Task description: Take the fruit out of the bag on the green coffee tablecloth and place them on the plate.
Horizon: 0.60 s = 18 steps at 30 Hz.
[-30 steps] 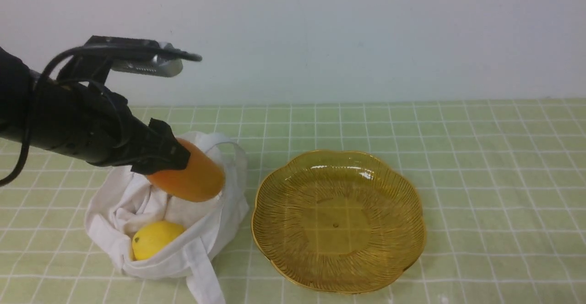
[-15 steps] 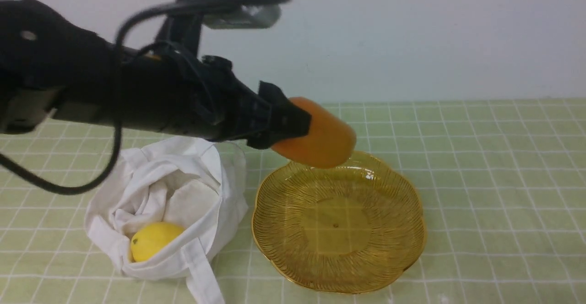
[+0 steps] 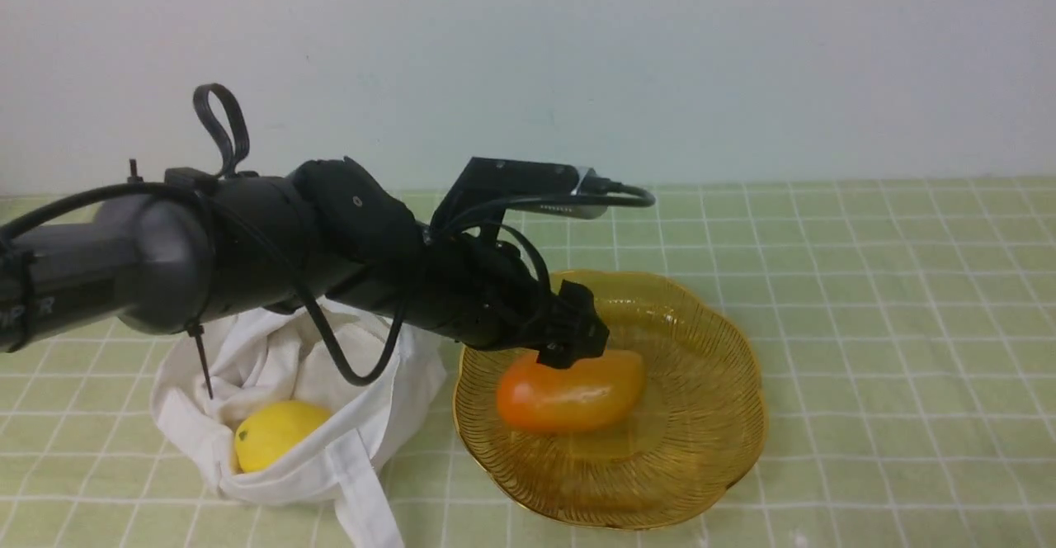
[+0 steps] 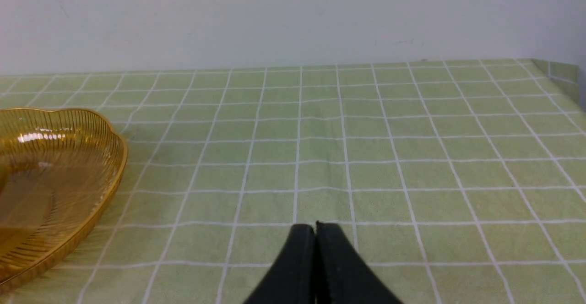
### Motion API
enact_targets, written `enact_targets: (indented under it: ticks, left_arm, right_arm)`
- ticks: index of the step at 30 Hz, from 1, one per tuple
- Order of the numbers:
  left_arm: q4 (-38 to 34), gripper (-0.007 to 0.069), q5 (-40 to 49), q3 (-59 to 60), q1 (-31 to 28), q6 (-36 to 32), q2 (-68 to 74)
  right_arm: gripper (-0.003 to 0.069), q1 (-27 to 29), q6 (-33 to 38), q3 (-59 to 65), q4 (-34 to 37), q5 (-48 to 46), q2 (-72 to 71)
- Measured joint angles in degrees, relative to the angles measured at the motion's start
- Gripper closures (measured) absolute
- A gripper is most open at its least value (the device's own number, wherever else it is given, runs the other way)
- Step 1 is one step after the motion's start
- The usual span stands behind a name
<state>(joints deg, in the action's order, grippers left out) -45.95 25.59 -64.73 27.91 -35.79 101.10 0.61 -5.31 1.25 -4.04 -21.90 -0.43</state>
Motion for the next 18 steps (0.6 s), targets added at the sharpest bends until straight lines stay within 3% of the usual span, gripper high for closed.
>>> enact_targets:
  ticks: [5, 9, 13, 14, 15, 16, 18]
  left_arm:
    - [1.5, -0.0057, 1.5, -0.5, -0.5, -3.0, -1.9]
    - [3.7, -0.0008, 3.6, -1.2, -1.6, -2.9, -6.2]
    - [8.1, 0.0194, 6.0, -1.7, -3.8, -0.6, -16.4]
    - [10.6, 0.0347, 7.7, -1.7, -5.1, 1.4, -21.4]
    - [12.2, 0.044, 8.8, -1.8, -5.8, 2.6, -24.6]
    - [12.5, 0.0457, 8.8, -1.8, -5.9, 2.6, -25.2]
    - [15.9, 0.0571, 10.9, -1.8, -7.2, 5.2, -31.5]
  right_arm:
    - [0.0674, 0.0, 0.0, 0.0, 0.0, 0.0, 0.0]
    - [0.0674, 0.0, 0.0, 0.0, 0.0, 0.0, 0.0]
    - [0.0674, 0.0, 0.0, 0.0, 0.0, 0.0, 0.0]
    - [0.0674, 0.0, 0.0, 0.0, 0.0, 0.0, 0.0]
    - [0.0674, 0.0, 0.0, 0.0, 0.0, 0.0, 0.0]
    - [0.0674, 0.0, 0.0, 0.0, 0.0, 0.0, 0.0]
    - [0.0674, 0.0, 0.0, 0.0, 0.0, 0.0, 0.0]
